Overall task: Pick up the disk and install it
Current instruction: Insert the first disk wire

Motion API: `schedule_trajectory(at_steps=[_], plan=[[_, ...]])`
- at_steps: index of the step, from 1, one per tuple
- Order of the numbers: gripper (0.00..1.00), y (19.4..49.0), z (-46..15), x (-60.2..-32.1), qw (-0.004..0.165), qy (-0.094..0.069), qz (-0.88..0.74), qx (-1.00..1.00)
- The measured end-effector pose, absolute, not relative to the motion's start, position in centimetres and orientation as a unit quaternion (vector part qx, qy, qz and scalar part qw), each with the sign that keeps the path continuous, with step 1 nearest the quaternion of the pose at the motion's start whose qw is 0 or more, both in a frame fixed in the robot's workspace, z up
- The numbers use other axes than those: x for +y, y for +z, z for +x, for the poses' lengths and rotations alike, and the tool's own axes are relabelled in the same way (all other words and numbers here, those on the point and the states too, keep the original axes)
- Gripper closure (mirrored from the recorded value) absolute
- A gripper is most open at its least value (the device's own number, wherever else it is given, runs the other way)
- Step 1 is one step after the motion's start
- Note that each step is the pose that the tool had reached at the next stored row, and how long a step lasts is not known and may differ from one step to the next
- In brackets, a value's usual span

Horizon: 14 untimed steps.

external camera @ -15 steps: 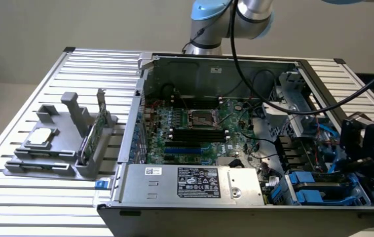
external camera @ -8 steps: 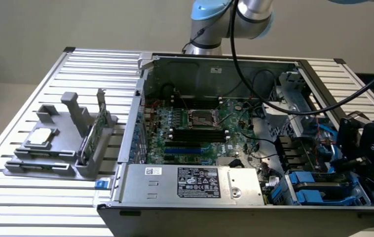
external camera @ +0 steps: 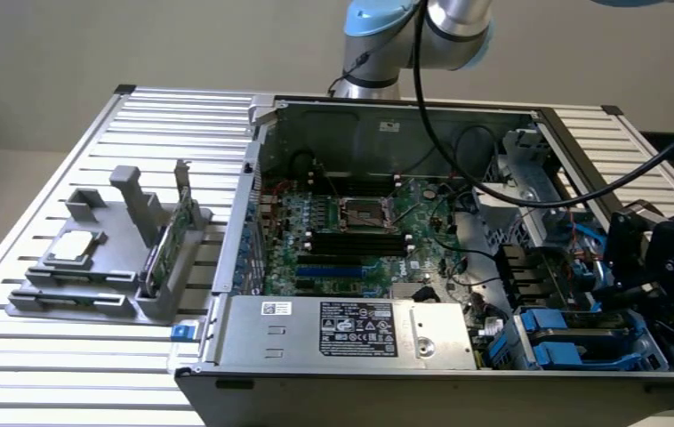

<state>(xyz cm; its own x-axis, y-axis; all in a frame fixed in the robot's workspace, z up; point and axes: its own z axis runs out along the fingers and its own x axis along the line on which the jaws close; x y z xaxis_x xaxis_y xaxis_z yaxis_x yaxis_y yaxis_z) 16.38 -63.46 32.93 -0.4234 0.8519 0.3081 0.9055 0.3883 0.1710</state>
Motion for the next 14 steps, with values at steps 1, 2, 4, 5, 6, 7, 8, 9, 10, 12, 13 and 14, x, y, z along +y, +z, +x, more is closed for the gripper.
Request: schedule_trajectory(at_steps=[1,2,4,5,6,7,8,9,10,12,13,14], plan=[[0.82,32.9,16.4,-63.4,0.085,-0.157,-0.530,-0.829],[0.82,32.9,16.4,-63.4,0.085,-0.157,-0.531,-0.828],[0.82,33.0,16.3,-63.4,0.084,-0.158,-0.536,-0.825],[0.82,33.0,16.2,-63.4,0.084,-0.158,-0.538,-0.824],[0.82,33.0,16.2,-63.4,0.083,-0.159,-0.540,-0.822],[0.82,33.1,16.1,-63.4,0.083,-0.159,-0.542,-0.821],[0.82,33.1,16.1,-63.4,0.083,-0.159,-0.543,-0.820],[0.82,33.1,16.0,-63.4,0.083,-0.159,-0.544,-0.820],[0.82,33.2,15.8,-63.4,0.083,-0.159,-0.544,-0.819],[0.82,33.2,15.2,-63.5,0.083,-0.160,-0.544,-0.819],[0.82,33.2,14.8,-63.5,0.083,-0.159,-0.544,-0.819],[0.82,33.2,14.3,-63.6,0.083,-0.160,-0.544,-0.819]])
